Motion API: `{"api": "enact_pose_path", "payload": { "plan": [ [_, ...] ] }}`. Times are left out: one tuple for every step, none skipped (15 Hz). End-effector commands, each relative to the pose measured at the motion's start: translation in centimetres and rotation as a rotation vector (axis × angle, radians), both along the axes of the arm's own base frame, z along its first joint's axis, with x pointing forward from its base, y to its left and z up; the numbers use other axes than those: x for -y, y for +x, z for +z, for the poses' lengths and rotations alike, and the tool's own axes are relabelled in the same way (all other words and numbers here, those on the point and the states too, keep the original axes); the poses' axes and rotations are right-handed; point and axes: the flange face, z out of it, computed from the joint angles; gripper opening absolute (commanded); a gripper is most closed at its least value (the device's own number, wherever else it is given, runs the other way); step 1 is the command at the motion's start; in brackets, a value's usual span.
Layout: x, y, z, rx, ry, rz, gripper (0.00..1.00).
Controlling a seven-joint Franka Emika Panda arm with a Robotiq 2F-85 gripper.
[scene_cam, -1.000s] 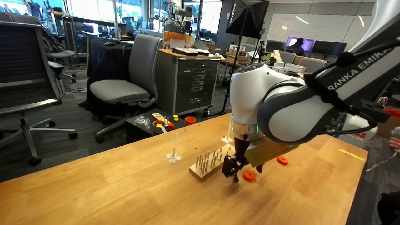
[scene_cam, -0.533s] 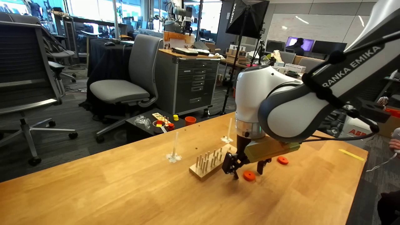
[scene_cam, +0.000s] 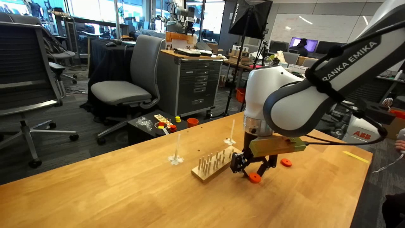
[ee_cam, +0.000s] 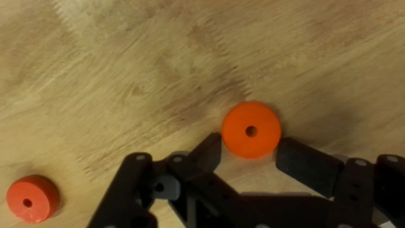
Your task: Pick up the orange ring on the left and place it on the wooden board
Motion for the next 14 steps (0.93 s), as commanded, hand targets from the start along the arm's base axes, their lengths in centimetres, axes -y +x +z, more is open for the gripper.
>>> {"api": "enact_pose_path", "payload": {
  "plan": [
    [0.5,-0.5,0.1,0.011,0.042,-0.015,0.22],
    [0.5,-0.5,0.2,0.010,0.047,-0.017,0.19],
    [0.5,-0.6,0.2,0.009,0.050,-0.018,0.21],
    [0.5,-0.6,0.1,0.000,0.055,-0.018,0.55],
    [0.4,-0.7,0.1,-0.004,0.060,-0.016,0.48],
    [0.3,-0.7,0.2,-0.005,0.057,-0.011,0.48],
    [0.2,-0.8,0.2,-0.004,0.056,-0.007,0.54],
    [0.1,-0.9,0.3,-0.007,0.055,-0.002,0.61],
    [-0.1,-0.9,0.3,-0.010,0.054,0.004,0.70],
    [-0.4,-1.0,0.5,-0.011,0.053,0.011,0.77],
    [-0.6,-1.1,0.5,-0.012,0.052,0.016,0.85],
    [-0.8,-1.2,0.6,-0.012,0.052,0.022,0.92],
    [-1.0,-1.3,0.7,-0.011,0.053,0.026,0.98],
    [-1.2,-1.5,0.8,-0.012,0.055,0.030,1.00]
  ]
}}
